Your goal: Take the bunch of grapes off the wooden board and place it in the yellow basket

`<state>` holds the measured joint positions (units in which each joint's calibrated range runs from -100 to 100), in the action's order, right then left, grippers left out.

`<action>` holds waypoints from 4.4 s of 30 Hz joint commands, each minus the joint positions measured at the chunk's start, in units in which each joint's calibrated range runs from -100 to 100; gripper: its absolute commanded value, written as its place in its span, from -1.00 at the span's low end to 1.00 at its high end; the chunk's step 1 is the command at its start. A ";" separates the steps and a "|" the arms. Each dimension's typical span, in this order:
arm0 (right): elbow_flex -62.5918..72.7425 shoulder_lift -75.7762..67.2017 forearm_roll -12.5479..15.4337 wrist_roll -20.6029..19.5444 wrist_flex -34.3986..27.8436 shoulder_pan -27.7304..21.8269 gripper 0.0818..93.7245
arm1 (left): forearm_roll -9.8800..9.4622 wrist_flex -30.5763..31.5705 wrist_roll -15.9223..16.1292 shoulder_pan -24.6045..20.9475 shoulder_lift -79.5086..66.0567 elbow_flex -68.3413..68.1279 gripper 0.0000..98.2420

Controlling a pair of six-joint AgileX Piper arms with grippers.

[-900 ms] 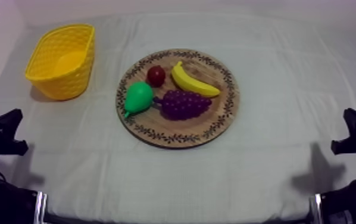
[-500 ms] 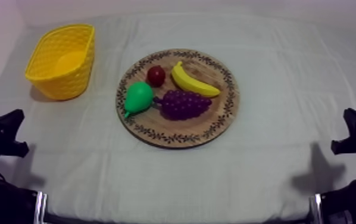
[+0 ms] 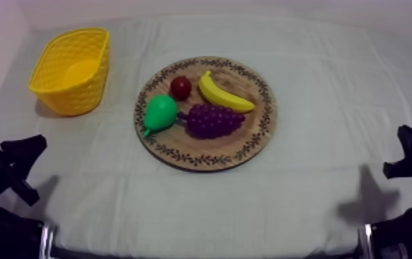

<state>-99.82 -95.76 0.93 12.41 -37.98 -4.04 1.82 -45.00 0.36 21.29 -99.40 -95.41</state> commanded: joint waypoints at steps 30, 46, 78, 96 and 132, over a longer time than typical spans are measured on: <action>0.04 0.00 0.02 0.00 0.00 -0.02 -0.99 | -1.43 -10.40 6.39 11.36 56.09 36.25 -1.00; 0.04 0.00 0.02 -0.01 0.00 -0.02 -0.99 | 1.61 -26.87 9.00 13.46 83.40 66.66 -1.00; 0.04 0.00 0.02 0.02 0.00 -0.02 -0.99 | -3.01 -46.86 7.14 22.39 113.60 105.76 -0.43; 0.04 0.00 0.02 0.02 0.00 -0.02 -0.99 | -5.85 -46.29 5.15 23.31 117.25 102.14 0.70; 0.04 0.00 0.02 0.02 0.00 -0.02 -0.99 | -6.76 -39.91 9.21 17.08 142.02 110.78 0.81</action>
<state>-99.82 -95.76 0.93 12.48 -37.98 -4.04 -4.91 -84.90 9.57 38.38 42.34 15.30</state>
